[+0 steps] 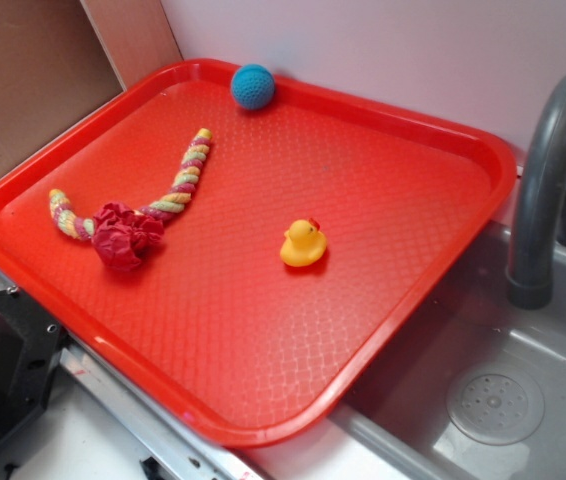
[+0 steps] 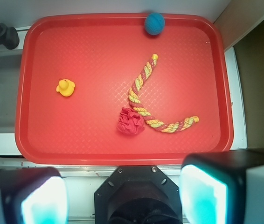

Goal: Grab the blue ball.

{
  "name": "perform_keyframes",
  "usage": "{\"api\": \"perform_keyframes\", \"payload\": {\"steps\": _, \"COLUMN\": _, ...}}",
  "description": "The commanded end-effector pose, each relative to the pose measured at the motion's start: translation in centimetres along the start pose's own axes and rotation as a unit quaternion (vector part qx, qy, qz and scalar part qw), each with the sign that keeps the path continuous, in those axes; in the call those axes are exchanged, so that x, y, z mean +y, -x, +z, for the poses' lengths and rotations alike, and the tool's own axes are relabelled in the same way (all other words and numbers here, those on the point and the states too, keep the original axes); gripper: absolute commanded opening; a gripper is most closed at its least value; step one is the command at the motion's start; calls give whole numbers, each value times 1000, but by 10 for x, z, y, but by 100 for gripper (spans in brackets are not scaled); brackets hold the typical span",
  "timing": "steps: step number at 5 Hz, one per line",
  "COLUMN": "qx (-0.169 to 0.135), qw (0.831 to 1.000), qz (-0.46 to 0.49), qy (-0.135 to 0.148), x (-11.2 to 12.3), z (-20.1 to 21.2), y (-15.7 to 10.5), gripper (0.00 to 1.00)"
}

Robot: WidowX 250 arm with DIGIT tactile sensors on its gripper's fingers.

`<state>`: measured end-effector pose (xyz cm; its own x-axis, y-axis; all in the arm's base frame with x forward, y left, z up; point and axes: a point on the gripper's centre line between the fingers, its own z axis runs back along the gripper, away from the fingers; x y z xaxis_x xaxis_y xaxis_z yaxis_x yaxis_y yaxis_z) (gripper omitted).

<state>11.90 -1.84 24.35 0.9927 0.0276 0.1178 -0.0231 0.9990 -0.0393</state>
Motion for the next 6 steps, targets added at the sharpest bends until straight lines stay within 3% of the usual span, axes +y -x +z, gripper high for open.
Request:
{"api": "perform_keyframes", "payload": {"steps": 1, "qx": 0, "qw": 1000, "qz": 0, "qy": 0, "x": 0, "z": 0, "y": 0, "gripper": 100}}
{"api": "perform_keyframes", "payload": {"steps": 2, "qx": -53, "qw": 998, "qz": 26, "qy": -20, "x": 4, "z": -8, "y": -17, "gripper": 100}}
{"api": "perform_keyframes", "payload": {"steps": 4, "qx": -150, "qw": 986, "qz": 59, "qy": -30, "x": 26, "z": -30, "y": -60, "gripper": 100}}
{"api": "perform_keyframes", "payload": {"steps": 5, "qx": -174, "qw": 980, "qz": 74, "qy": -57, "x": 43, "z": -53, "y": -91, "gripper": 100}}
{"api": "perform_keyframes", "payload": {"steps": 6, "qx": -171, "qw": 979, "qz": 71, "qy": -88, "x": 65, "z": -77, "y": -118, "gripper": 100}}
